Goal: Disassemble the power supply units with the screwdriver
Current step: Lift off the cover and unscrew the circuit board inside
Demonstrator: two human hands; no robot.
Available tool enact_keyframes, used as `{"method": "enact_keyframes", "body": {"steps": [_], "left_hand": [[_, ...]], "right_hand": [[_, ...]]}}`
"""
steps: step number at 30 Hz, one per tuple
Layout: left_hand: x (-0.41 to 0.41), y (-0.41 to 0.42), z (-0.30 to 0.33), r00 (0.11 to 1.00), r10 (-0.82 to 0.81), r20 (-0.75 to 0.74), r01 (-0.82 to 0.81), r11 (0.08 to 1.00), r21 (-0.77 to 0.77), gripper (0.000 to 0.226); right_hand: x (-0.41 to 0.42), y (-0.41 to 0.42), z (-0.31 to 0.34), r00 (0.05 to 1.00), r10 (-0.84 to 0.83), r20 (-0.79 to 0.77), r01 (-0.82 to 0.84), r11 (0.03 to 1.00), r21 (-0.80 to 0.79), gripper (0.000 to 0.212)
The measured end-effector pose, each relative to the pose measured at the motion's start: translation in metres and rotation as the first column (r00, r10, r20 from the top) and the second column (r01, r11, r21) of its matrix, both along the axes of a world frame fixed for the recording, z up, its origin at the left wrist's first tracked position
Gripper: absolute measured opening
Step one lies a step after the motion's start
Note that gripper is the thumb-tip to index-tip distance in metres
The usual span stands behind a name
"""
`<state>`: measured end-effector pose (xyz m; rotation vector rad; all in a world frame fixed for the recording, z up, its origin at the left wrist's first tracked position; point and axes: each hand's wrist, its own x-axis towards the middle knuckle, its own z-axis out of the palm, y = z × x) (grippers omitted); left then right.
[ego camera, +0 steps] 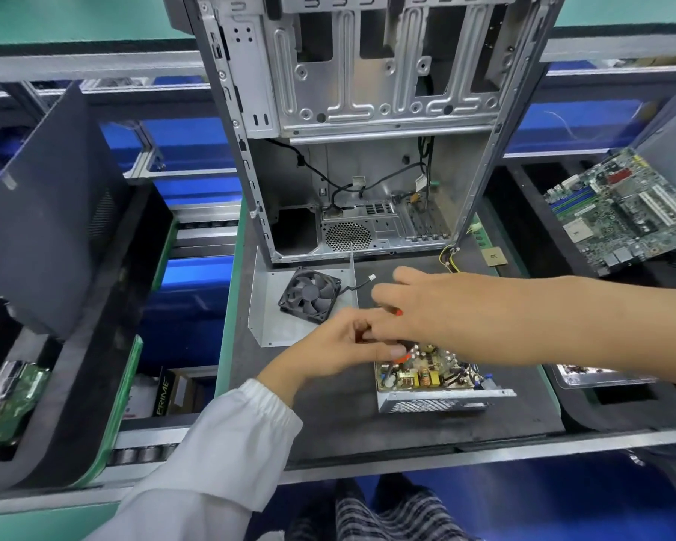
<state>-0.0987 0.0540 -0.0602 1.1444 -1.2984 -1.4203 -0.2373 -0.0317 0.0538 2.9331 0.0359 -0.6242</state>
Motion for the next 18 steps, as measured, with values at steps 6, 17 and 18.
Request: {"method": "enact_keyframes", "body": {"steps": [6,17,18], "left_hand": [[-0.007,-0.001,-0.004,0.992,0.109,0.06,-0.107,0.994,-0.029,0.018],[0.004,0.007,-0.001,0.993,0.093,0.066,-0.095,0.995,0.027,0.018],[0.005,0.007,-0.002,0.987,0.13,0.093,-0.132,0.991,0.018,0.028]], "right_hand": [[-0.005,-0.006,0.013,0.977,-0.171,0.126,0.162,0.984,0.077,0.05],[0.001,-0.009,0.006,0.999,0.048,0.015,-0.05,0.983,0.175,0.048],[0.001,-0.009,0.008,0.999,0.054,-0.001,-0.052,0.97,0.239,0.046]]}}
